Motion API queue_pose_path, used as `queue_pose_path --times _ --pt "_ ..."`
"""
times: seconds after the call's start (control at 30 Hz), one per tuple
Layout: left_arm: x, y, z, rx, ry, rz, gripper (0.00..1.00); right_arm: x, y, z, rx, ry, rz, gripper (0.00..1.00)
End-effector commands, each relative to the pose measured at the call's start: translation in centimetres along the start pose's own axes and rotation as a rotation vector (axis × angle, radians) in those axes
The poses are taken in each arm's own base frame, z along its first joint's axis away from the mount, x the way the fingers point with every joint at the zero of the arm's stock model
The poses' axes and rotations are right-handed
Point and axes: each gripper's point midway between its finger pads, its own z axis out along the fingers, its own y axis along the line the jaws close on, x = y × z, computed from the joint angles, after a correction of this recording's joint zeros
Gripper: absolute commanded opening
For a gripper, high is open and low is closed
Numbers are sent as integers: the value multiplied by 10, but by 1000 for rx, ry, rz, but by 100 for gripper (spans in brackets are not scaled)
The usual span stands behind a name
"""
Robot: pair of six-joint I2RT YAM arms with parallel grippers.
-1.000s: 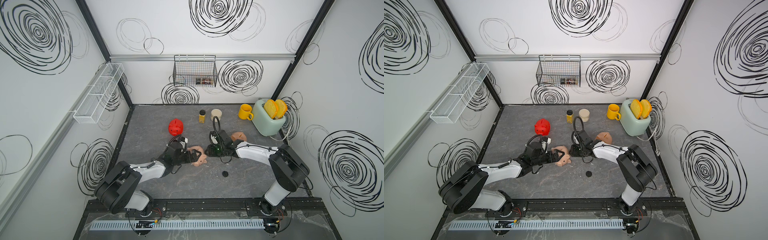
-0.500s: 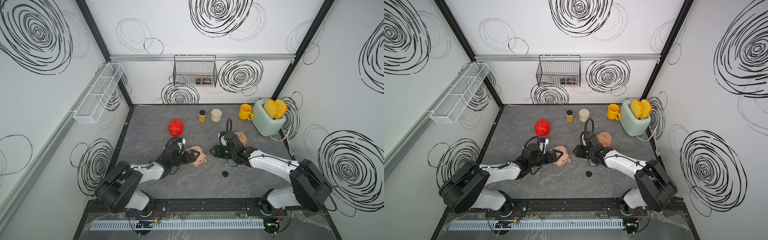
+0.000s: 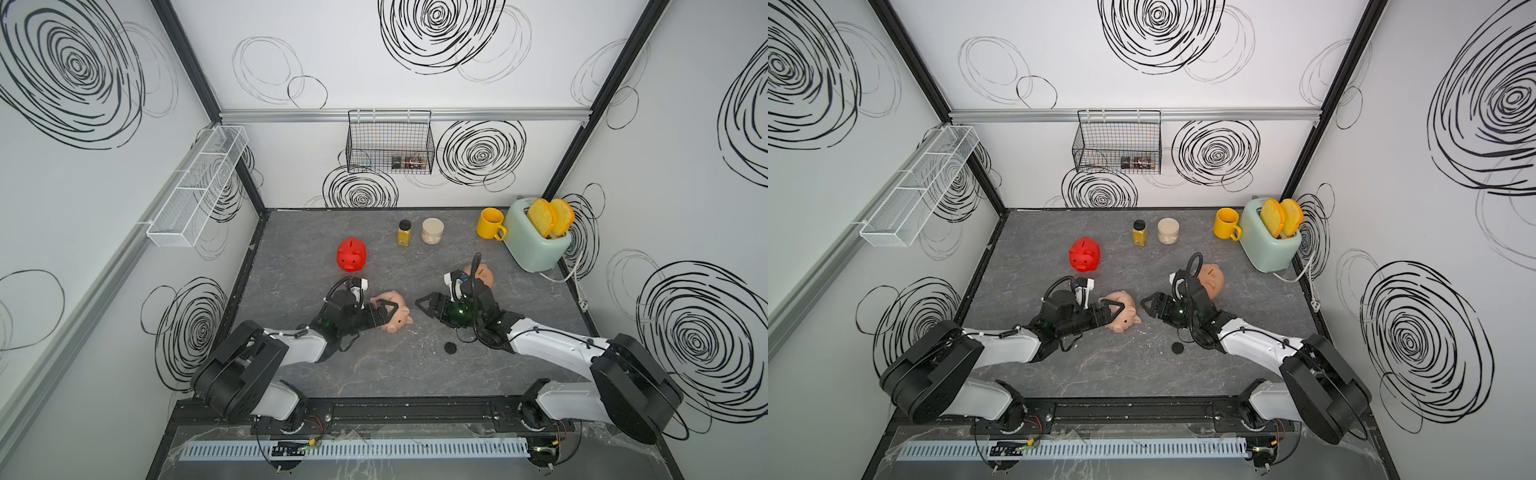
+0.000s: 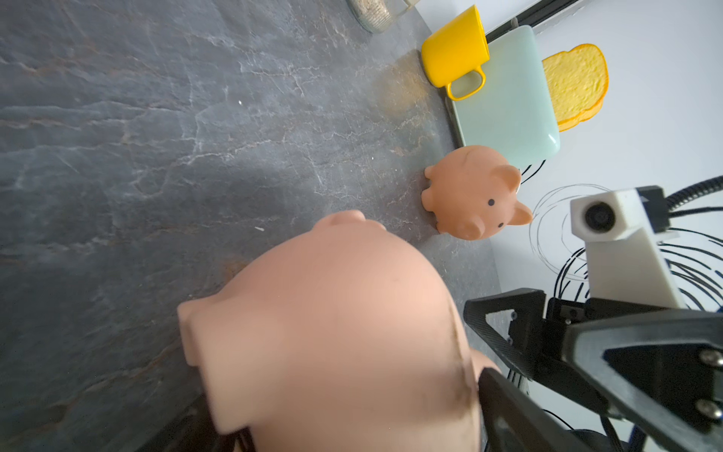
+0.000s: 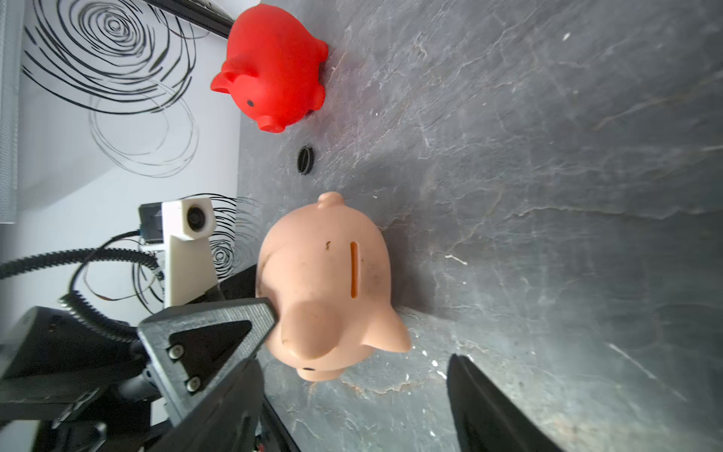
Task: Open piggy banks
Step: Pick up the piggy bank from the center of the board.
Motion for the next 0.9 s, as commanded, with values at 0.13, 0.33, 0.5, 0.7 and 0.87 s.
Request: queue_pose_path --times 0.13,0.33,0.5,0.7,0.87 --pt "16 16 -3 -14 41 -69 96 12 18 12 -95 49 118 98" --pt "16 17 -2 -15 43 -71 96 16 25 18 -130 41 151 97" --pt "17 17 -2 -14 44 -77 96 17 16 20 -104 38 190 98" --pt "16 17 -2 -17 46 -76 96 23 5 28 -108 76 228 98" --pt "17 18 -2 -19 46 -79 96 27 3 31 -138 87 275 98"
